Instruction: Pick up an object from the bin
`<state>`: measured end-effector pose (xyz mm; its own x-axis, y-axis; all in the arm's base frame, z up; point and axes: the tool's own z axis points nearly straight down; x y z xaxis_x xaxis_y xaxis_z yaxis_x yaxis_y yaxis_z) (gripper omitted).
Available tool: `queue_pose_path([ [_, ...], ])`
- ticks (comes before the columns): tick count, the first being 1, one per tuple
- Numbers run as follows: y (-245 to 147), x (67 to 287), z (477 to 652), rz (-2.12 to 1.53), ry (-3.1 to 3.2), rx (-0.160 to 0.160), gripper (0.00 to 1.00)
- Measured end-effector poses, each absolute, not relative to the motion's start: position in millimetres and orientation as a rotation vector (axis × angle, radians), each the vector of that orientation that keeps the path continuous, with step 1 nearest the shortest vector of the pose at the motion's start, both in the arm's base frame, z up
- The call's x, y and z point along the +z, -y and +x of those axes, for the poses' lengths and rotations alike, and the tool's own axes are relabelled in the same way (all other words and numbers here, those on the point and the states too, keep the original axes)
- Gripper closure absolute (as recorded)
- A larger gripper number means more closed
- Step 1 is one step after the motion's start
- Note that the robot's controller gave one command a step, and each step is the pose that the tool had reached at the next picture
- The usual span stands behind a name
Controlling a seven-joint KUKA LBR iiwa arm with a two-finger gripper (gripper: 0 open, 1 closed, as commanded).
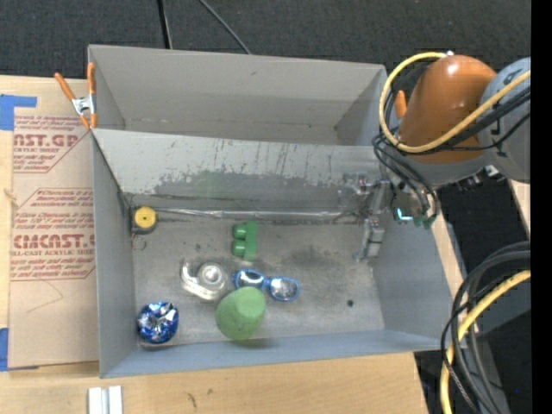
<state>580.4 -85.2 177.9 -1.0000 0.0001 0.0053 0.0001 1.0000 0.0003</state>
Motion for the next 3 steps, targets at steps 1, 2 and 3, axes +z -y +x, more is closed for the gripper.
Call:
queue_pose_path([
  [1, -24.2, 65.3, 534.1, -0.158, 3.129, -0.006, 0.0],
  [2, -47.8, 101.0, 512.2, -0.219, 3.133, -0.003, 0.0],
  [3, -36.3, 99.5, 496.1, -0.441, 3.108, -0.001, 0.0],
])
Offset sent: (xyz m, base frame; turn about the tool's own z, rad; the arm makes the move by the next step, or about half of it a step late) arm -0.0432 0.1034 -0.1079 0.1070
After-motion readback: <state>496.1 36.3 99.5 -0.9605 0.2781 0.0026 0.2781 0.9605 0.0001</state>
